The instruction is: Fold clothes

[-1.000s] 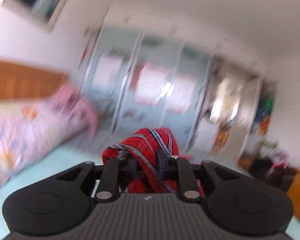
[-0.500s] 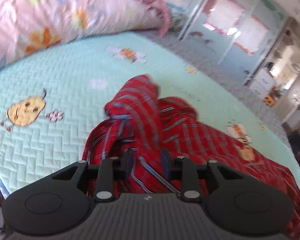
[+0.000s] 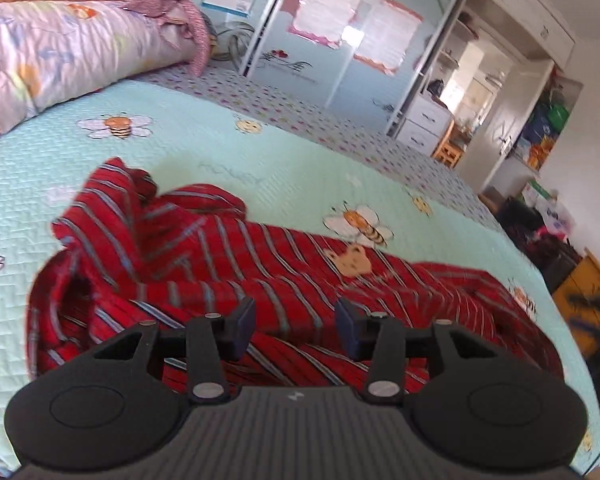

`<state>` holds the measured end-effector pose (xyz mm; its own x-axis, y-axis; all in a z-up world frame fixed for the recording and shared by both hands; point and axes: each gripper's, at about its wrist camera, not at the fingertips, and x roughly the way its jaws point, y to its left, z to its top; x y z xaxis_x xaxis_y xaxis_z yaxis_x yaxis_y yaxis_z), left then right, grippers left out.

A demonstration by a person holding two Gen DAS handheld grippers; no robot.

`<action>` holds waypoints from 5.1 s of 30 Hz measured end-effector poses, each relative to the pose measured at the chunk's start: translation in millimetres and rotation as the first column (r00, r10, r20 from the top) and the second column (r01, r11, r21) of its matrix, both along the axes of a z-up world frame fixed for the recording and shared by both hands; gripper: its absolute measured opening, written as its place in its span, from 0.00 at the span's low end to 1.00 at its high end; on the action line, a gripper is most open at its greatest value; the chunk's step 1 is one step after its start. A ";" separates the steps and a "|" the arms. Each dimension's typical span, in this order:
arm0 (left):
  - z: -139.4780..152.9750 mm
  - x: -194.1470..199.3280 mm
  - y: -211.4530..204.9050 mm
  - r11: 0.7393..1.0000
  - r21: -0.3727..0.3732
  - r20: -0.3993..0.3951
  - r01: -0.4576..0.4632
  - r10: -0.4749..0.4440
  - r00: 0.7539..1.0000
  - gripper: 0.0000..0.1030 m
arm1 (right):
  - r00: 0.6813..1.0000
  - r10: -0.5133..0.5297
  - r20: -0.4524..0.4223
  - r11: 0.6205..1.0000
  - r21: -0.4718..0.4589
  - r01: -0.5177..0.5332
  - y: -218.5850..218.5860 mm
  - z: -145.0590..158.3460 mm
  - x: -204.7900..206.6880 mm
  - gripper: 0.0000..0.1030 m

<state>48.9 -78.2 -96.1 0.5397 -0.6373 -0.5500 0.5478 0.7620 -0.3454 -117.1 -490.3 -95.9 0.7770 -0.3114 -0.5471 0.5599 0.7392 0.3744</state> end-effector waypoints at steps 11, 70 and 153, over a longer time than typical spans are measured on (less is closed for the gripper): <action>-30.7 15.6 -29.9 0.994 0.091 -0.040 0.053 -0.050 0.998 0.44 | 0.929 0.166 -0.330 0.986 0.082 -0.148 -97.9 -87.4 190.5 0.81; 3.1 -34.1 -4.3 0.996 -0.011 -0.044 0.087 -0.088 0.995 0.49 | 0.986 -0.166 0.006 0.790 -0.598 0.137 49.6 173.0 26.3 0.04; -23.2 -56.1 -53.7 0.980 0.139 -0.130 0.140 -0.122 0.984 0.58 | 0.965 -0.253 -0.067 0.956 0.136 0.260 144.7 -70.6 -163.4 0.67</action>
